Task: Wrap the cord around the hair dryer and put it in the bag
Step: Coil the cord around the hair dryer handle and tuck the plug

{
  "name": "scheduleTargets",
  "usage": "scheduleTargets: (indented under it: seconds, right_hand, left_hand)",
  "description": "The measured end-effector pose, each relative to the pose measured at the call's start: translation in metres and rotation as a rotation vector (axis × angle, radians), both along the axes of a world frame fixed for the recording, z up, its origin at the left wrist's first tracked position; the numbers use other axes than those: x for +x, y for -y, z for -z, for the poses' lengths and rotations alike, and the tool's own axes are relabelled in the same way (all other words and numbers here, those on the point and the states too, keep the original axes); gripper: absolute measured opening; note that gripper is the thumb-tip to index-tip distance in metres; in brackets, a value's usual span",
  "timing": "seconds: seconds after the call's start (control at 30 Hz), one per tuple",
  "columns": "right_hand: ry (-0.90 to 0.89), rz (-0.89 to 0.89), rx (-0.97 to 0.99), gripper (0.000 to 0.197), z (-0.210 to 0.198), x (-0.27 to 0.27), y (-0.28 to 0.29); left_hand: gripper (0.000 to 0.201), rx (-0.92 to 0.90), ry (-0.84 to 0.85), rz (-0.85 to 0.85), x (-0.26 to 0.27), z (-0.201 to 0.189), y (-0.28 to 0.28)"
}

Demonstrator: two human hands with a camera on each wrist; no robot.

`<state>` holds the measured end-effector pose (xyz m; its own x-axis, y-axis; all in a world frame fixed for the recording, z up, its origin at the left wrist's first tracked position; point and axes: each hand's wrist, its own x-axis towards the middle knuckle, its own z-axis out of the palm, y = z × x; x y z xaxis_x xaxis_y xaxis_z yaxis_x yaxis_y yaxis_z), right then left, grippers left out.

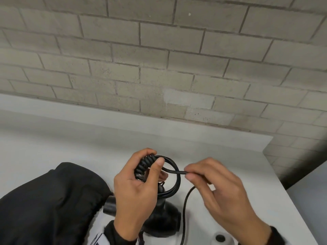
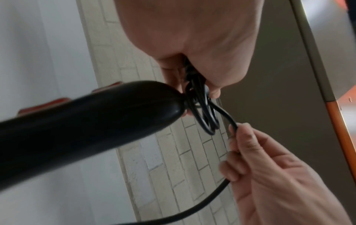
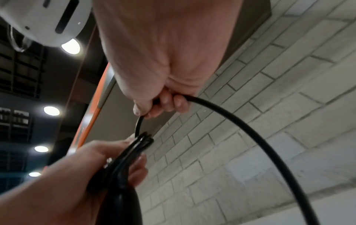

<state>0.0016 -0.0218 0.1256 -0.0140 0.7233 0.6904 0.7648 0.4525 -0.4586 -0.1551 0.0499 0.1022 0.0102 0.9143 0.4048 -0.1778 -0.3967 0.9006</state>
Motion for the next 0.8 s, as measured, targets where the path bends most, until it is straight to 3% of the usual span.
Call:
scheduleTargets:
  seconds: [0.2, 0.37, 0.6, 0.7, 0.8]
  right_hand:
    - [0.036, -0.013, 0.048, 0.012, -0.045, -0.001, -0.025]
    - [-0.065, -0.033, -0.025, 0.010, -0.051, -0.014, -0.041]
    - [-0.652, -0.030, -0.298, 0.011, -0.019, -0.031, -0.050]
    - [-0.806, -0.056, -0.376, 0.013, -0.008, -0.039, -0.046]
    - [-0.846, -0.058, -0.422, 0.016, -0.005, -0.039, -0.039]
  left_hand:
    - [0.024, 0.028, -0.005, 0.176, -0.010, -0.001, 0.003]
    - [0.033, 0.091, -0.048, 0.241, -0.014, -0.004, 0.001]
    - [0.017, 0.180, 0.006, 0.143, -0.010, 0.001, -0.004]
    - [0.014, 0.228, 0.034, 0.113, -0.006, 0.003, -0.004]
    - [0.009, 0.276, 0.020, 0.050, -0.005, 0.005, -0.005]
